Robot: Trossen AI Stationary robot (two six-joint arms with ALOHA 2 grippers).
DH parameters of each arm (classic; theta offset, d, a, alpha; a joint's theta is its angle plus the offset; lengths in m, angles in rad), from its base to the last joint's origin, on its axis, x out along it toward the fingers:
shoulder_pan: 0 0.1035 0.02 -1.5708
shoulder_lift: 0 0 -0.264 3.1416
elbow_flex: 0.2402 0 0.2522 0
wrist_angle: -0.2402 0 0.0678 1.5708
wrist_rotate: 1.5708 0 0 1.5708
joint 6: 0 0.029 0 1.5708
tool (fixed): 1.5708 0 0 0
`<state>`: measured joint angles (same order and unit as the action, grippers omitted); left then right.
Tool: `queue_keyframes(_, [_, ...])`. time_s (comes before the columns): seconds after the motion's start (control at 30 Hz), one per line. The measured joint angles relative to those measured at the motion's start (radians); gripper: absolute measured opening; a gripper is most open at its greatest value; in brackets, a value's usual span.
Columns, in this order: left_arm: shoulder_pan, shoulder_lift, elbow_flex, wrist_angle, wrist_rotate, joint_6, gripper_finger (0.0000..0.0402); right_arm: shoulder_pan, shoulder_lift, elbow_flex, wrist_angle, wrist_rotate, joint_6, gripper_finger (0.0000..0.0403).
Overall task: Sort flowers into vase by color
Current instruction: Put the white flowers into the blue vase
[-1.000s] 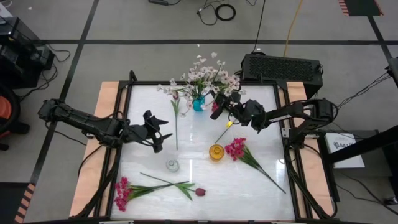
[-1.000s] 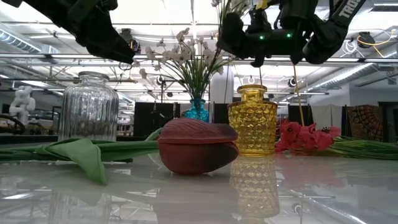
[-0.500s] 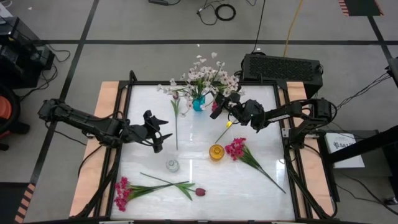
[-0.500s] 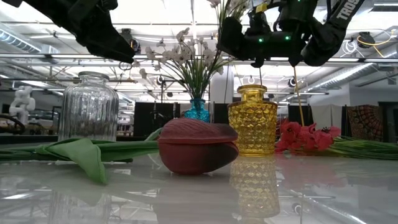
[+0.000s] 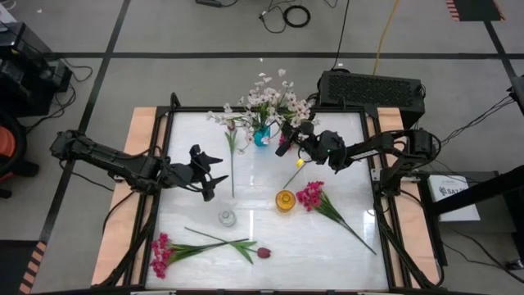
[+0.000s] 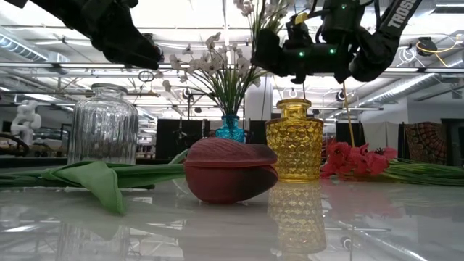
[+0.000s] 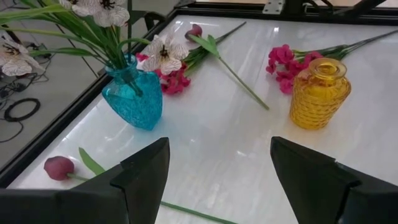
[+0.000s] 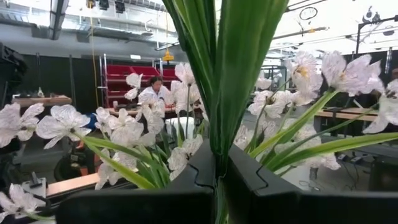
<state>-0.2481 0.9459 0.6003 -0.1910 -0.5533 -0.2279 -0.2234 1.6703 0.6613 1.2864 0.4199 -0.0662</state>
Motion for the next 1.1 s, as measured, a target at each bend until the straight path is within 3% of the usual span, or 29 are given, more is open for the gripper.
queue_keyframes(1.1, [0.0, 0.0, 0.0, -0.001, 0.0, 0.006, 0.0286, -0.033, 0.013, 0.0, -0.107, -0.037, 0.074, 0.0005])
